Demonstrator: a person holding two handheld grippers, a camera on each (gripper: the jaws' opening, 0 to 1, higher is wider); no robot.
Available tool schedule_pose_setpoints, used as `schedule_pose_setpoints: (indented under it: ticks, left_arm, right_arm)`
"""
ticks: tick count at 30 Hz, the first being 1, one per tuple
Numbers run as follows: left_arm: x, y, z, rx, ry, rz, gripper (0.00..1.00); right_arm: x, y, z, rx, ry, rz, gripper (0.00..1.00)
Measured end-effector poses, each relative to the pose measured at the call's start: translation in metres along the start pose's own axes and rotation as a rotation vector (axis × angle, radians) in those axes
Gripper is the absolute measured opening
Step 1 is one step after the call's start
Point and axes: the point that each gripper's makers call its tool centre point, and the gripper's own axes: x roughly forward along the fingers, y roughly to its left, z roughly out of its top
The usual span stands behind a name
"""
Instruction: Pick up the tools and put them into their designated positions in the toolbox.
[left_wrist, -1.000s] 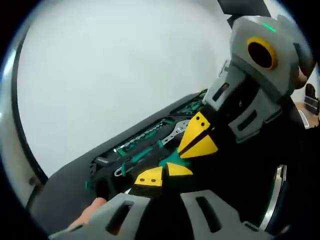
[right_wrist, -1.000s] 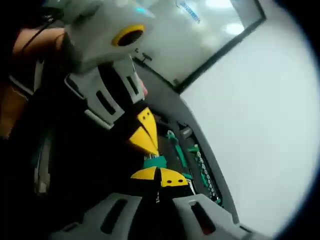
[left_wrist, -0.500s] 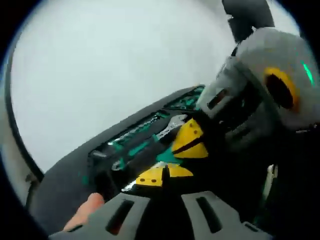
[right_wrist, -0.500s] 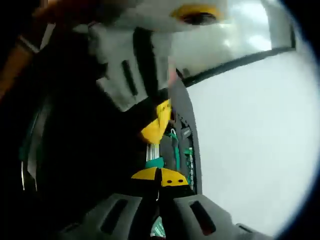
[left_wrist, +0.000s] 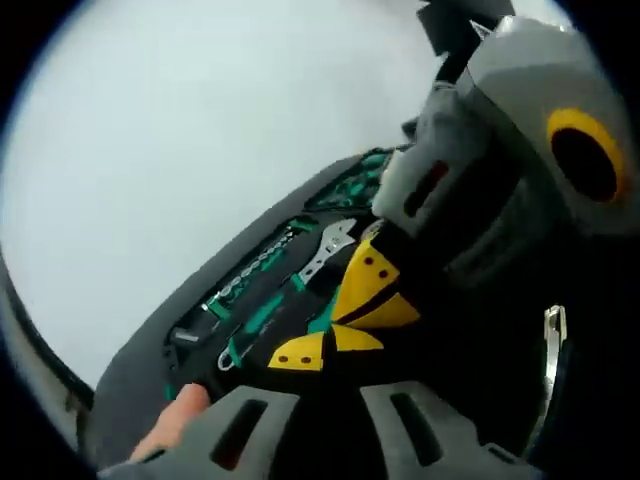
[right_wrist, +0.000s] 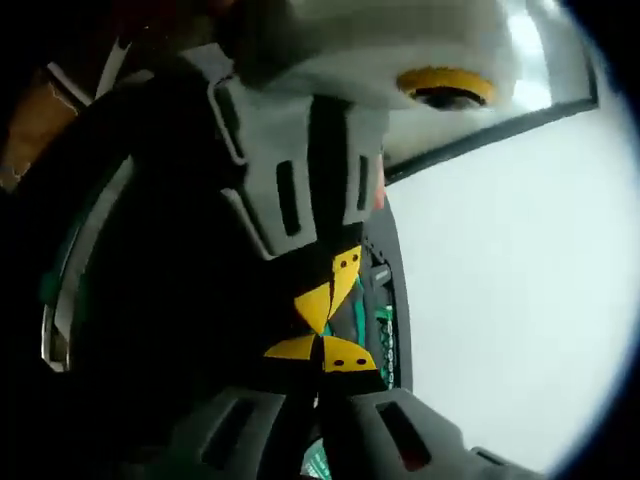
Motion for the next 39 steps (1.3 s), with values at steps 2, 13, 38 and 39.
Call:
schedule_pose_setpoints:
  ticks: [2, 13, 38, 39]
  left_arm:
    - [0.000, -0.001, -0.001, 0.002, 0.000, -0.003, 0.00]
    - [-0.007, 0.007, -0.005, 0.056, 0.086, 0.035, 0.00]
    - [-0.064, 0.037, -0.051, -0.657, -0.368, 0.406, 0.10]
    - [-0.065, 0.037, -0.051, -0.658, -0.368, 0.406, 0.10]
  right_arm:
    - [0.000, 0.001, 0.000, -0.010, -0.001, -0.002, 0.00]
    - [0.001, -0.004, 0.003, 0.032, -0.038, 0.046, 0.00]
    - [-0.258, -0.015, -0.268, 0.988, -0.201, -0.499, 0.16]
    - [-0.263, -0.016, -0.270, 0.971, -0.208, -0.511, 0.17]
